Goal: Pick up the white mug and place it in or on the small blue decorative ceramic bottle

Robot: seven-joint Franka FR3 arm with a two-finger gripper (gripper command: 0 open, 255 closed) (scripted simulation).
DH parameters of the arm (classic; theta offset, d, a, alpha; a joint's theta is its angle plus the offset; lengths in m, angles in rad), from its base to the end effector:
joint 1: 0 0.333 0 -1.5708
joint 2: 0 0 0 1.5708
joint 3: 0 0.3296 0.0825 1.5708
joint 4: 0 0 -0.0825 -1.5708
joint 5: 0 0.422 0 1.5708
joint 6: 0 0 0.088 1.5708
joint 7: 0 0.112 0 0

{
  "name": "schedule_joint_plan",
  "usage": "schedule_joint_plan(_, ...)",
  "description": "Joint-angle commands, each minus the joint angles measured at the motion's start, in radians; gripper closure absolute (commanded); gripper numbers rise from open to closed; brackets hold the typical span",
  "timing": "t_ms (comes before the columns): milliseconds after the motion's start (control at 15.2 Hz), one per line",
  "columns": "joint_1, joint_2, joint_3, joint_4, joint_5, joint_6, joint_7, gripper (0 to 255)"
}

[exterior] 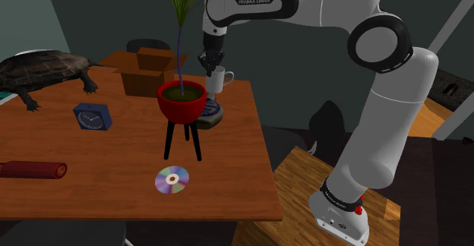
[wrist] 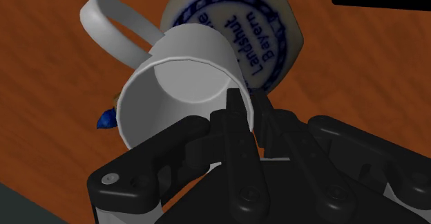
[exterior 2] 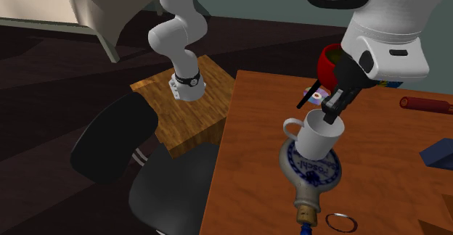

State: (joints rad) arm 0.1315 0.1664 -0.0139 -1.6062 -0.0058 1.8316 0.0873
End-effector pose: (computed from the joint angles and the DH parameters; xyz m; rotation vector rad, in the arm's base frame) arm 0.6558 0.0776 0.5340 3.1379 0.0500 0.0934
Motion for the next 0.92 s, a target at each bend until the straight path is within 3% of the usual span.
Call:
schedule_joint_plan(0, 0.0, 0.002, 0.0, -0.024, 0.0, 0.027, 0.0, 255)
schedule_joint_plan(528, 0.0, 0.002, 0.0, -0.024, 0.0, 0.027, 0.0, 255)
schedule_joint_plan(594, 0.0, 0.002, 0.0, -0.024, 0.0, 0.027, 0.0, 0)
schedule_joint_plan(858, 0.0, 0.002, 0.0, -0.024, 0.0, 0.027, 0.0, 0)
